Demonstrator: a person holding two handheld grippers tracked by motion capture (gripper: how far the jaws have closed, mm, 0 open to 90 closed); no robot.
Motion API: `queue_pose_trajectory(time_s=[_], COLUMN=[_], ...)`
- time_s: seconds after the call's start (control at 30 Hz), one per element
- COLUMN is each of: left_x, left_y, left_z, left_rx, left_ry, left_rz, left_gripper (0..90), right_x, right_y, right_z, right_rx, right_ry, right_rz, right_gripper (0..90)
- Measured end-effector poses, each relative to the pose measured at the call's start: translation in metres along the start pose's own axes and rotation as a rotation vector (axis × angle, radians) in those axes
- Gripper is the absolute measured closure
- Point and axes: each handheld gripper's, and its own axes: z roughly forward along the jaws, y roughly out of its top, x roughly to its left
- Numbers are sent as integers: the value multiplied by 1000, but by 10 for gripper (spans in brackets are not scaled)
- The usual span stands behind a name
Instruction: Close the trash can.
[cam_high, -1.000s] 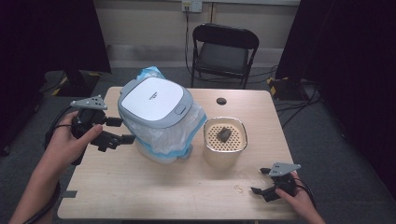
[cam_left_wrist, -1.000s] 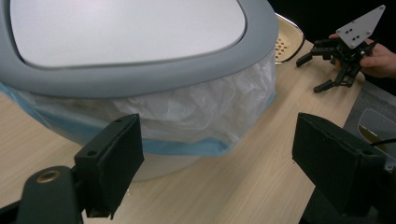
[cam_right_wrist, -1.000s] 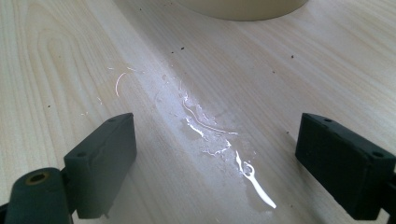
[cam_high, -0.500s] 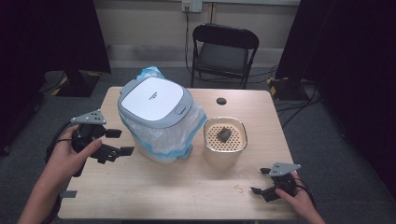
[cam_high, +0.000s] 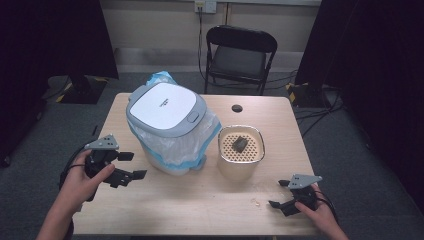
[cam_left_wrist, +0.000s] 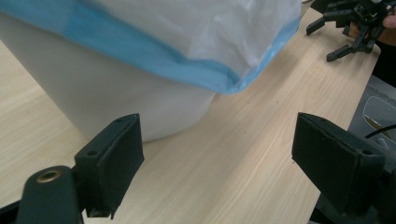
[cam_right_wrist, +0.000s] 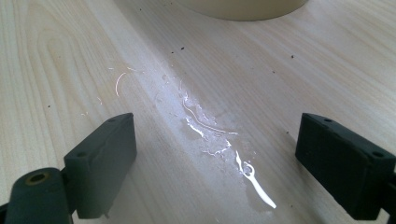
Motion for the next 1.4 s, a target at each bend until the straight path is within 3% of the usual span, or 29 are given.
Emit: queue_pose_trajectory(time_s=[0.63, 1.4], left_x=[4, -1], left_y=[-38, -75], left_z=[27, 61], left_rx=[-1, 21], left_ry=[-22, -51], left_rz=[-42, -45], left_gripper=[165, 169], right_x=[0, 0], right_y=[0, 0], right_z=[0, 0], right_rx=[0, 0], right_ry=[0, 0], right_rz=[-1, -1], right_gripper=[120, 120])
